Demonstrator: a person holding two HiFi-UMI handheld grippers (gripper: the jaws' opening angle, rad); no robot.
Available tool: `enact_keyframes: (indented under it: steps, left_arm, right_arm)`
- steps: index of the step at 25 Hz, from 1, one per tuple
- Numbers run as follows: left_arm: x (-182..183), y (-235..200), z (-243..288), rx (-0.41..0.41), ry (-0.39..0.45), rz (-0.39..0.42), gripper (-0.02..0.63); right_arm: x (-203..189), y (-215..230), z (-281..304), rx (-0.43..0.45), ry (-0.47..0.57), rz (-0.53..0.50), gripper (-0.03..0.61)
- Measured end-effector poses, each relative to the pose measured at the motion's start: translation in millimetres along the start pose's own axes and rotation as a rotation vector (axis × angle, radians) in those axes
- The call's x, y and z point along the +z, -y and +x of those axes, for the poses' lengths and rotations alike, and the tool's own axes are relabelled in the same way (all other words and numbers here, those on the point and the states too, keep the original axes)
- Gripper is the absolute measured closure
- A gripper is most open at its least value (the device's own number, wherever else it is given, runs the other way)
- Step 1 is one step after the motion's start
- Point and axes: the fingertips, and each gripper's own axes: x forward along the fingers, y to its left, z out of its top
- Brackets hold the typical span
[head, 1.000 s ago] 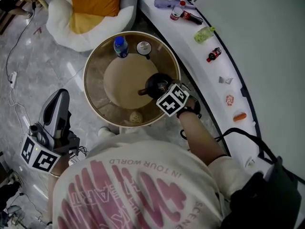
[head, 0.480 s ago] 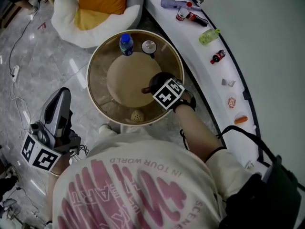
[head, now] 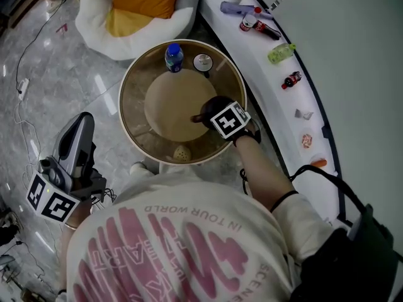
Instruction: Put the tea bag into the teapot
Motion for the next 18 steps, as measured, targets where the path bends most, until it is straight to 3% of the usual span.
enact_keyframes:
  steps: [18]
  left_arm:
    - [2.0, 3.9, 23.7, -0.060, -0.035, 0.001, 0.600]
  right_arm:
    - [5.4, 8.6, -9.0, 0.031, 0.056, 0.194, 0.492]
